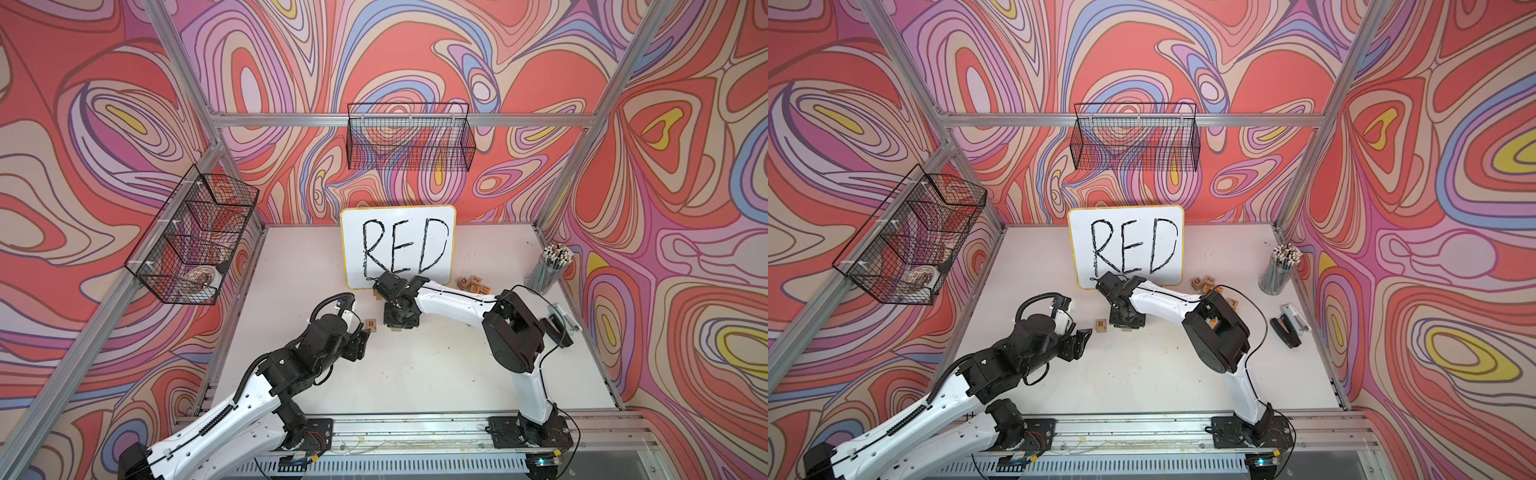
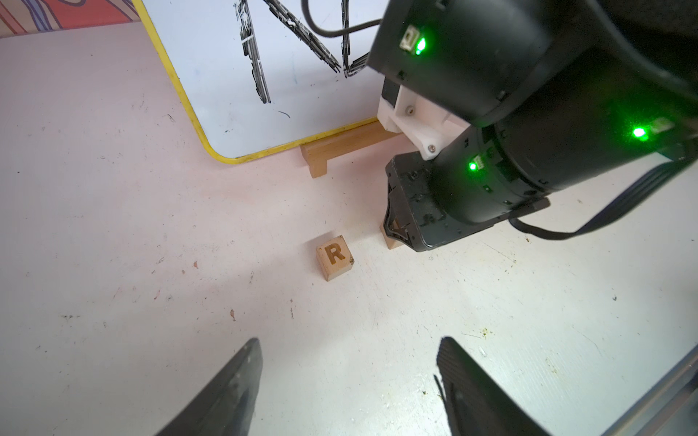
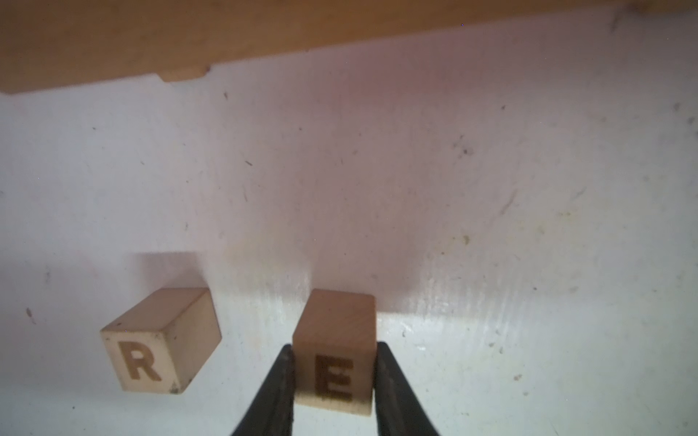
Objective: Assemble the uppercase word "red" with letter blocks
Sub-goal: Adjust the letter block at the center of the board.
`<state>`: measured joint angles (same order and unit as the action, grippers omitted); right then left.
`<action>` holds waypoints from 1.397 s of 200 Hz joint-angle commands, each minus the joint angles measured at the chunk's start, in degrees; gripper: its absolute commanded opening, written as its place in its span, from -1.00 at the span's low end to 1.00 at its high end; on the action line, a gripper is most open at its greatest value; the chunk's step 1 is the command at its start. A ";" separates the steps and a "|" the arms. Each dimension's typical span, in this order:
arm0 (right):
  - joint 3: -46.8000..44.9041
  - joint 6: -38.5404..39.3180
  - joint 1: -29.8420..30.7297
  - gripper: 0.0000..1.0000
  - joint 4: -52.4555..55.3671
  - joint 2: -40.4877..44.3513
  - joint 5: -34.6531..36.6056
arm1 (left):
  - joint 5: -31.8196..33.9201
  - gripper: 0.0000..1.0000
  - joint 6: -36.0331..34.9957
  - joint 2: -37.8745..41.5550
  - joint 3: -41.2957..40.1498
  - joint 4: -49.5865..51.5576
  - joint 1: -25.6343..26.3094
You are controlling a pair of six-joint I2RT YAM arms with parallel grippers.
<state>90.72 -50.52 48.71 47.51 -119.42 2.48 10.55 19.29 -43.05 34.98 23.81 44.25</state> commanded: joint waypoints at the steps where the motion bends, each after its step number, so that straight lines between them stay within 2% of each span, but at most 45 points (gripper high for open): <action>1: -1.51 -0.12 -0.16 -0.33 -0.04 -1.21 -0.80 | 0.59 0.52 0.09 -0.01 -0.14 0.24 -0.20; 32: -1.07 0.24 -0.16 -0.26 0.13 -1.03 -0.57 | 0.51 0.52 -0.02 -0.01 -0.04 0.24 -0.22; 127: -0.22 0.22 -0.51 -0.25 -0.06 -0.47 -0.43 | 0.57 0.52 -0.04 0.07 0.03 0.25 -0.19; 212: 0.58 2.23 -0.46 -0.10 0.24 5.29 0.66 | 0.53 0.53 0.03 0.24 -0.09 0.18 -0.22; 249: -1.43 4.12 -1.49 -0.11 2.77 11.61 4.76 | 0.46 0.53 0.05 0.28 -0.16 0.18 -0.21; 279: -7.64 8.49 -6.61 -0.11 6.38 20.58 8.64 | 0.17 0.53 -0.13 -0.01 -0.09 -0.19 -0.22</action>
<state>87.00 -46.02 46.37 48.86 -105.69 5.61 10.55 19.29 -43.16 34.98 23.81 44.25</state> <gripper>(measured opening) 0.445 0.764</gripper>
